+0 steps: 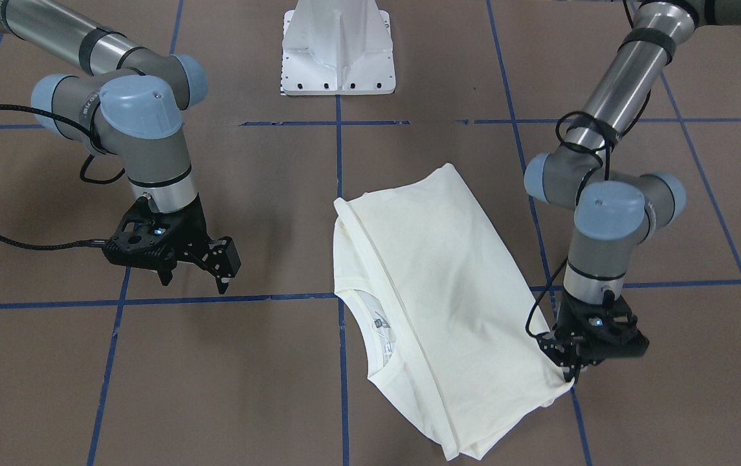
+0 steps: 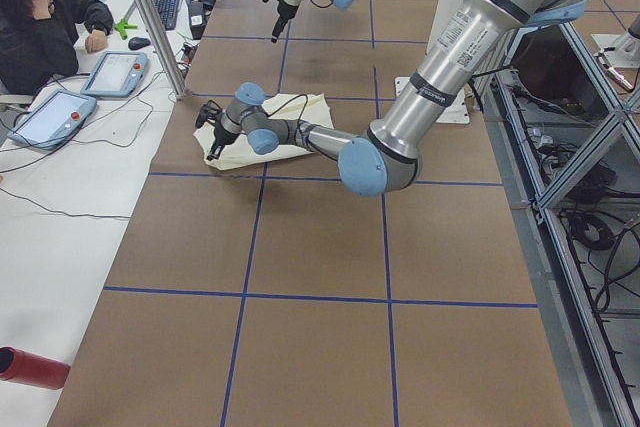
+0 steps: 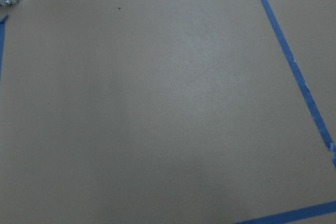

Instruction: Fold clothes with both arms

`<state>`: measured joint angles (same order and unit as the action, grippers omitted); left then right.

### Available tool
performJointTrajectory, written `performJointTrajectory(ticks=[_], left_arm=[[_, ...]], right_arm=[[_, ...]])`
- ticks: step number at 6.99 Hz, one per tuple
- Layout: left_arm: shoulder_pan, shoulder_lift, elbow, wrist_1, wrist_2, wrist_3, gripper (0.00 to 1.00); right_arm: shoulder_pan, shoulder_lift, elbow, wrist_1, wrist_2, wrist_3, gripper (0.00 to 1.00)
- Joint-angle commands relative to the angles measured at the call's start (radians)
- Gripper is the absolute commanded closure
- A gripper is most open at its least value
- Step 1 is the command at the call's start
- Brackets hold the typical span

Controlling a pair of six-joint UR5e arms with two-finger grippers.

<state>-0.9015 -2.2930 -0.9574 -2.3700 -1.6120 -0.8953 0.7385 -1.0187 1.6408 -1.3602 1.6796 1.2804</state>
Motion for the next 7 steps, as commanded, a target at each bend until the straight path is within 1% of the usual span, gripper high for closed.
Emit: performJointTrajectory(ticks=[1, 2, 3, 4, 5, 6, 7], left_arm=[[-0.025, -0.059, 0.103, -0.060, -0.005, 0.009, 0.49], [-0.027, 0.013, -0.002, -0.060, -0.009, 0.062, 0.00], [-0.051, 0.035, -0.068, -0.054, -0.078, 0.096, 0.00], [-0.063, 0.081, -0.119, -0.063, -0.171, 0.096, 0.00], [-0.063, 0.136, -0.214, -0.060, -0.178, 0.095, 0.00], [-0.063, 0.167, -0.265, -0.058, -0.180, 0.095, 0.00], [-0.062, 0.168, -0.274, -0.060, -0.180, 0.095, 0.00]], right_arm=[[-0.007, -0.004, 0.018, -0.005, -0.001, 0.004, 0.00], [-0.026, 0.008, 0.013, 0.003, -0.004, 0.019, 0.00], [-0.042, 0.029, 0.002, 0.001, -0.006, 0.095, 0.01], [-0.060, 0.101, -0.054, 0.001, -0.011, 0.167, 0.06], [-0.089, 0.189, -0.146, -0.002, -0.020, 0.272, 0.24], [-0.128, 0.272, -0.224, -0.002, -0.064, 0.301, 0.31], [-0.154, 0.335, -0.299, 0.000, -0.104, 0.332, 0.37]])
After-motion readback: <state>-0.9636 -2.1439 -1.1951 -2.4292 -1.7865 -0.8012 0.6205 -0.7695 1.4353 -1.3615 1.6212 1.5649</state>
